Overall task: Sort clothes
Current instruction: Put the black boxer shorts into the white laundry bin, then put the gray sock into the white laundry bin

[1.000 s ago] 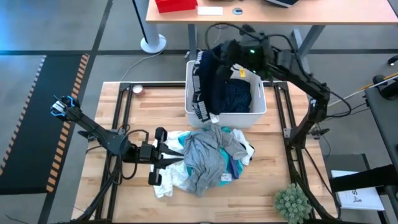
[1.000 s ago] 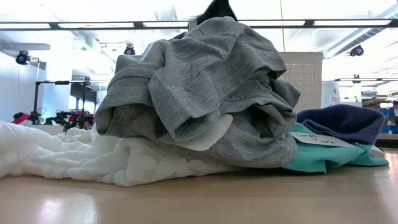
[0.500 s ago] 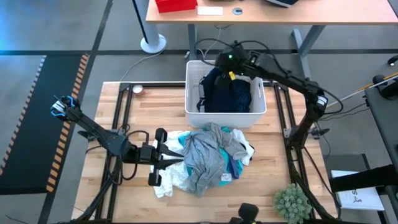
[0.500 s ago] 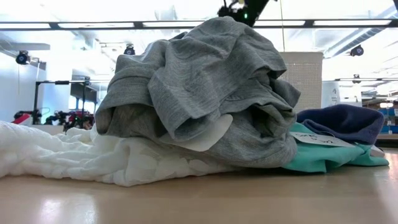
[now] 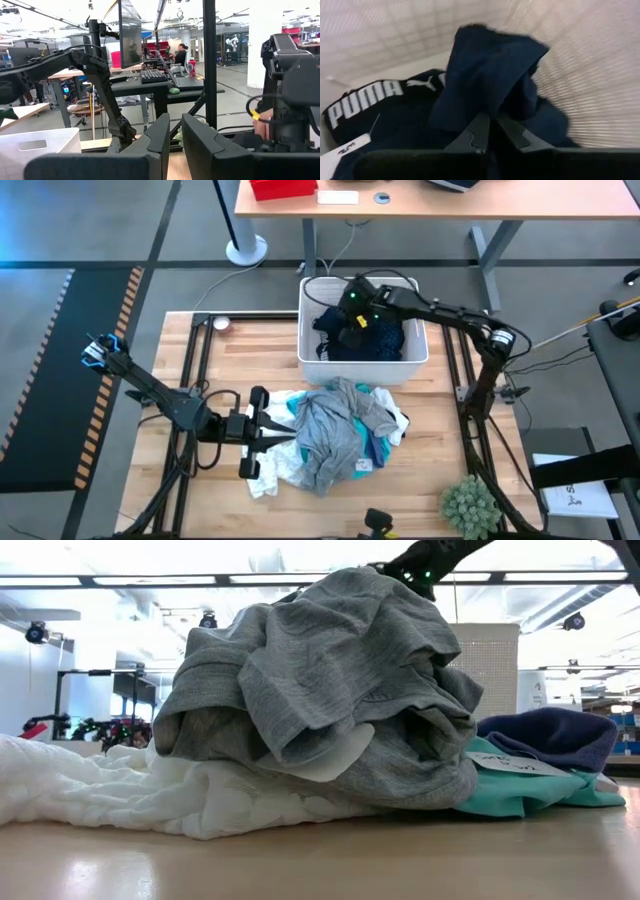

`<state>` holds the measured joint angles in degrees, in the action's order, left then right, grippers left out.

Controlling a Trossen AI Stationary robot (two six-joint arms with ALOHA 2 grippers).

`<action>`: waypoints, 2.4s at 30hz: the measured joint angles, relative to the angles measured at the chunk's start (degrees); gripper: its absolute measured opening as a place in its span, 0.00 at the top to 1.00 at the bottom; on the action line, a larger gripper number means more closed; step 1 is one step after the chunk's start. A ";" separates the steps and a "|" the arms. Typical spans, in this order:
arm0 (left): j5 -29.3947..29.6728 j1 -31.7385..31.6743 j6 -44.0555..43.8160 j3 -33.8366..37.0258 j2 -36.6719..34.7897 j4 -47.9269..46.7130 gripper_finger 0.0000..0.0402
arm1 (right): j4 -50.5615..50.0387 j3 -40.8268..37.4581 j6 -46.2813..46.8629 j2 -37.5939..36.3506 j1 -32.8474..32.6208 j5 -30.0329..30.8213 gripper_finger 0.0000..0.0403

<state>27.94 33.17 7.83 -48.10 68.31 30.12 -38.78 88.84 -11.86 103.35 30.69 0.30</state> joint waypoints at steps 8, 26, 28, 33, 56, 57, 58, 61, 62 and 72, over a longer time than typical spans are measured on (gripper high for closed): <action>0.00 0.00 0.05 0.02 -0.02 -1.41 0.91 | -0.85 1.55 0.17 1.50 -0.30 -2.34 0.89; 0.15 -0.28 0.24 0.04 -0.04 -4.39 0.91 | -28.19 24.35 2.17 -7.89 -3.98 -1.64 0.40; 0.15 -0.28 0.22 0.04 -0.04 -4.46 0.91 | -30.24 26.22 2.19 -9.76 -5.16 -1.45 0.41; 0.14 -0.28 0.23 0.04 -0.04 -4.61 0.91 | -35.62 25.78 1.81 -15.01 -10.34 7.02 0.54; 0.14 -0.28 0.36 0.04 -0.04 -6.10 0.91 | -35.10 -5.98 26.82 -33.12 -37.80 16.33 0.99; 0.15 -0.28 0.20 0.04 -0.04 -6.24 0.91 | -34.73 -7.12 28.09 -33.31 -39.75 16.36 1.00; 0.15 -0.28 0.11 0.04 -0.04 -6.27 0.91 | -34.31 -8.33 29.40 -33.35 -41.70 16.33 1.00; 0.15 -0.28 0.06 0.04 -0.04 -6.34 0.91 | -31.82 -11.95 33.76 -33.13 -47.94 17.57 1.00; 0.15 -0.28 0.06 0.04 -0.04 -6.35 0.91 | -30.59 -13.16 34.99 -33.09 -50.05 18.64 1.00; 0.13 -0.28 -0.09 0.04 -0.04 -7.21 0.91 | -26.14 -22.90 52.13 -32.68 -68.24 35.93 1.00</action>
<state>28.08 32.88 7.74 -48.05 68.27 22.92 -64.91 65.93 40.27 70.67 -37.55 36.24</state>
